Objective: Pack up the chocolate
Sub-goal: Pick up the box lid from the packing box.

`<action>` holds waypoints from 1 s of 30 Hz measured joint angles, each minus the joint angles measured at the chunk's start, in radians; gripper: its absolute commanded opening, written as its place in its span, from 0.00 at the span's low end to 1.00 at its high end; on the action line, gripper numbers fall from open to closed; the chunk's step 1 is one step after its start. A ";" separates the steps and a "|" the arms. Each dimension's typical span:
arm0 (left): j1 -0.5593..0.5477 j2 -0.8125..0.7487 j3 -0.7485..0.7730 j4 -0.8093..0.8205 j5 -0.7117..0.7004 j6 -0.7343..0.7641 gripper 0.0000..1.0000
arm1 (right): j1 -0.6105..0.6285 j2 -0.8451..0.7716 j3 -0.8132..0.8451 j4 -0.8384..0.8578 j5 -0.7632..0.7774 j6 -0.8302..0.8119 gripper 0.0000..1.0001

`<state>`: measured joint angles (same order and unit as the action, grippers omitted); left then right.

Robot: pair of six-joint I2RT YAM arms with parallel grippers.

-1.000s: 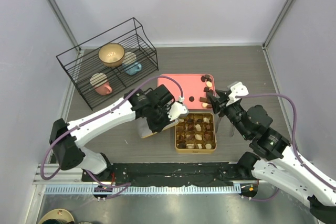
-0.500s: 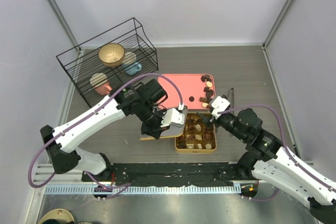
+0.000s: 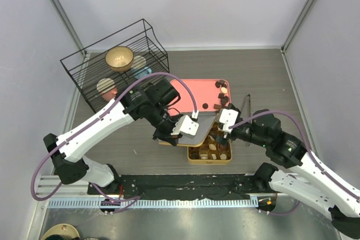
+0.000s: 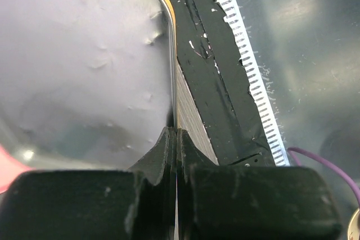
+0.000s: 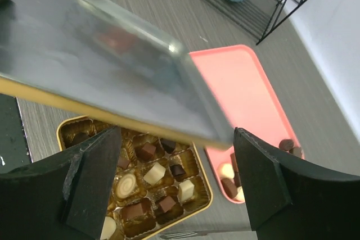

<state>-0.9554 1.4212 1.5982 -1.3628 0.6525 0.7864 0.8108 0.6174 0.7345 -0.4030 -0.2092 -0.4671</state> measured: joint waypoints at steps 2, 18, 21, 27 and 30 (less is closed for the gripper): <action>0.000 0.009 0.000 0.000 0.000 0.007 0.00 | 0.000 -0.010 0.029 -0.019 -0.014 -0.018 0.85; 0.000 0.037 -0.003 0.000 0.022 0.007 0.00 | 0.000 0.028 0.124 -0.205 -0.143 -0.146 0.82; 0.000 0.037 -0.003 0.000 0.031 0.007 0.00 | 0.000 0.038 0.127 -0.218 -0.152 -0.161 0.82; 0.000 0.039 -0.003 0.000 0.051 0.007 0.00 | 0.000 0.061 0.128 -0.208 -0.153 -0.198 0.77; 0.000 0.045 0.002 0.000 0.061 0.007 0.00 | 0.000 0.097 0.127 -0.187 -0.160 -0.216 0.74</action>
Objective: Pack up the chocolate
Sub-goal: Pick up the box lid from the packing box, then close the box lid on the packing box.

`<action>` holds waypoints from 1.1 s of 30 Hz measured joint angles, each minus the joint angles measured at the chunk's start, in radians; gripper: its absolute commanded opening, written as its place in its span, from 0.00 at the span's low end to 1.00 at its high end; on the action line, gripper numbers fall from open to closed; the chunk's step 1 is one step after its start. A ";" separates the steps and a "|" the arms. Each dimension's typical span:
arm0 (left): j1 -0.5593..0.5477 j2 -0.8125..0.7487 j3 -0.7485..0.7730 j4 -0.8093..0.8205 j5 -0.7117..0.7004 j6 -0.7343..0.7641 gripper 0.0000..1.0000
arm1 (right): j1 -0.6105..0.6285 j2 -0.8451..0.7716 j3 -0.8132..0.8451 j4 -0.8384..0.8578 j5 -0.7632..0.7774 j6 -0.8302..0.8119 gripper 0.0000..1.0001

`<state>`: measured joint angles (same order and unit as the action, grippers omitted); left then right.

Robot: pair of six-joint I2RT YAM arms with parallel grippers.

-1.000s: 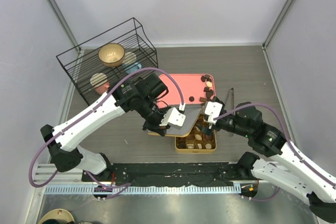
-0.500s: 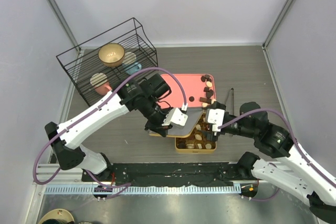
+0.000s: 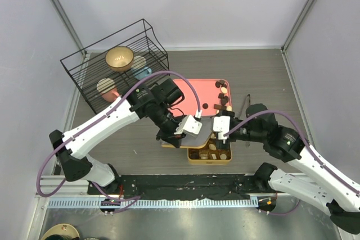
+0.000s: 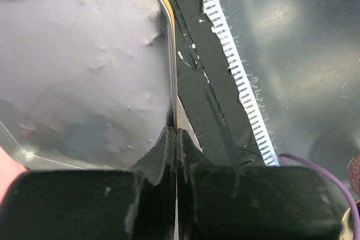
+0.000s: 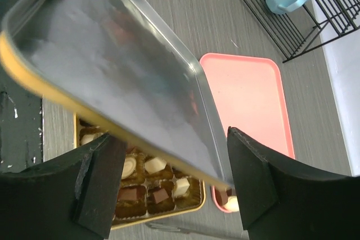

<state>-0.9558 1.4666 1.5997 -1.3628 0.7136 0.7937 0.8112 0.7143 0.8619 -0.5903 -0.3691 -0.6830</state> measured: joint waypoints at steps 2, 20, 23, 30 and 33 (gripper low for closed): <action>0.000 0.005 0.006 0.000 0.009 0.002 0.00 | 0.002 0.020 -0.004 0.030 -0.004 -0.005 0.70; 0.005 0.008 0.152 -0.027 0.001 -0.010 0.27 | 0.037 0.033 -0.076 0.136 -0.080 0.034 0.22; 0.008 0.006 0.200 -0.017 -0.076 -0.029 0.64 | 0.038 0.031 -0.072 0.129 -0.077 0.095 0.20; 0.344 -0.004 0.386 0.001 -0.283 -0.139 1.00 | 0.037 0.142 0.045 0.041 0.026 0.367 0.09; 0.587 -0.034 0.409 0.088 -0.305 -0.216 1.00 | 0.037 0.194 0.109 0.011 0.095 0.528 0.01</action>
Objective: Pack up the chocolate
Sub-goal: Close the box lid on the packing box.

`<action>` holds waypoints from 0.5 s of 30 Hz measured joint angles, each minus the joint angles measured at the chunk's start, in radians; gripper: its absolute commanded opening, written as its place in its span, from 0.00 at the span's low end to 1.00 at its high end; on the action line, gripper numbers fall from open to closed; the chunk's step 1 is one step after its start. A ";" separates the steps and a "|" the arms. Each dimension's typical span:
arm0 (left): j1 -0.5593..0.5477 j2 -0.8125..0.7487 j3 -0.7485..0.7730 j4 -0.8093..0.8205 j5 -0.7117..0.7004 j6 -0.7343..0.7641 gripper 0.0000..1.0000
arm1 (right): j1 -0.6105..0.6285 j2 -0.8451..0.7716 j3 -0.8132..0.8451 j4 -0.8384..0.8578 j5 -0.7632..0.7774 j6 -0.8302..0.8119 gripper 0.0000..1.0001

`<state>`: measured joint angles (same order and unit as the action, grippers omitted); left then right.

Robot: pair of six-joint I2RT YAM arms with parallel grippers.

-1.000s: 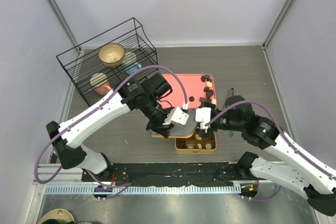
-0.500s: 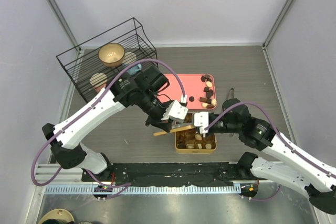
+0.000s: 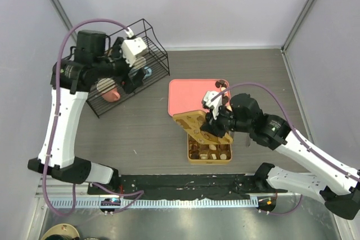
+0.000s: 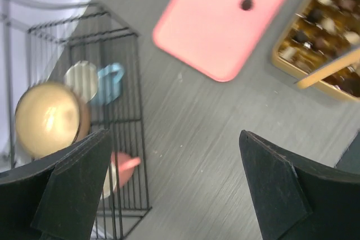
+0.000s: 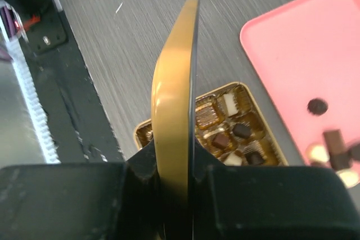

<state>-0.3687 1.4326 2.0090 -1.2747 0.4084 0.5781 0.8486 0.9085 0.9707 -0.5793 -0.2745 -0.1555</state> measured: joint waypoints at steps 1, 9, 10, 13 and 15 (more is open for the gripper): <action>0.042 -0.032 -0.029 0.034 -0.004 -0.032 1.00 | -0.002 0.006 0.010 -0.006 0.011 0.037 0.01; 0.066 -0.197 -0.261 0.069 0.066 -0.092 1.00 | -0.121 0.029 0.016 -0.056 -0.048 0.402 0.01; 0.066 -0.208 -0.294 0.070 0.083 -0.093 1.00 | -0.159 0.028 0.005 -0.055 -0.076 0.444 0.01; 0.066 -0.222 -0.389 0.066 0.130 -0.095 1.00 | -0.291 0.011 -0.060 -0.040 -0.169 0.559 0.01; 0.065 -0.223 -0.457 0.068 0.160 -0.106 1.00 | -0.372 -0.021 -0.129 -0.012 -0.232 0.623 0.01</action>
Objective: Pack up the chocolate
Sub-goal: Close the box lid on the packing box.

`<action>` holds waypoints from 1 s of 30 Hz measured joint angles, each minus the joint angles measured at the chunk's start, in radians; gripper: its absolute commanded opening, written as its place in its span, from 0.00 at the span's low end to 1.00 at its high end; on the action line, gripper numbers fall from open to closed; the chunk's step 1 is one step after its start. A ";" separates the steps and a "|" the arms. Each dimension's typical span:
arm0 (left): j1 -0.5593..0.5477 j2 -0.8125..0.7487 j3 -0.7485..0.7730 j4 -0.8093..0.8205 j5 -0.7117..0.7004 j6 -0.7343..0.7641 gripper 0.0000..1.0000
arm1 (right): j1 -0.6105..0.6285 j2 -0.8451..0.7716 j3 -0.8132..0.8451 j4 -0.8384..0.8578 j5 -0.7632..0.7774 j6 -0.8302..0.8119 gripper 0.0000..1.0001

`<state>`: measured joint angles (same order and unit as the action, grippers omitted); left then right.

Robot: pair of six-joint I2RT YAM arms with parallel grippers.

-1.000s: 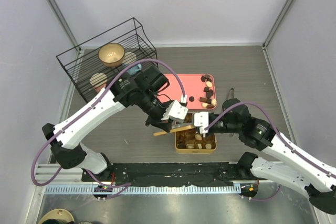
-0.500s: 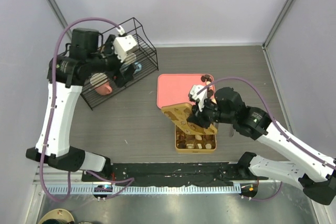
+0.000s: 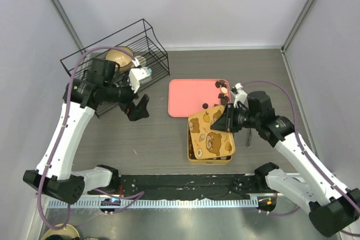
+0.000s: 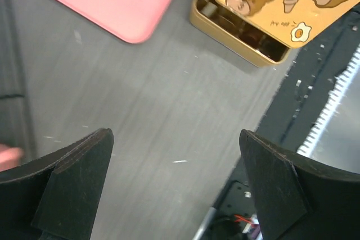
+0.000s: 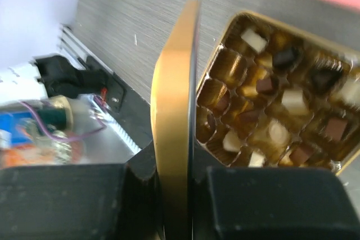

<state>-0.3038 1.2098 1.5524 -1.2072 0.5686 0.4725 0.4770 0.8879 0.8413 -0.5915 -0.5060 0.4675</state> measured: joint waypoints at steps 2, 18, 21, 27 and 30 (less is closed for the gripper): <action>-0.006 0.007 -0.060 0.001 0.018 -0.023 1.00 | -0.072 -0.040 -0.077 0.027 -0.067 0.068 0.01; -0.102 -0.031 -0.383 0.042 -0.113 -0.121 1.00 | -0.320 -0.159 -0.616 0.636 -0.348 0.594 0.01; -0.107 -0.033 -0.392 0.042 -0.113 -0.119 1.00 | -0.343 -0.123 -0.600 0.653 -0.349 0.567 0.01; -0.111 -0.037 -0.411 0.023 -0.113 -0.103 1.00 | -0.375 -0.067 -0.559 0.657 -0.352 0.483 0.08; -0.112 -0.041 -0.412 0.016 -0.113 -0.098 1.00 | -0.377 -0.043 -0.544 0.633 -0.346 0.441 0.24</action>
<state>-0.4160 1.1687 1.1400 -1.1912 0.4557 0.3740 0.1005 0.8444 0.2974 0.0414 -0.8516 0.9089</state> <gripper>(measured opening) 0.996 0.166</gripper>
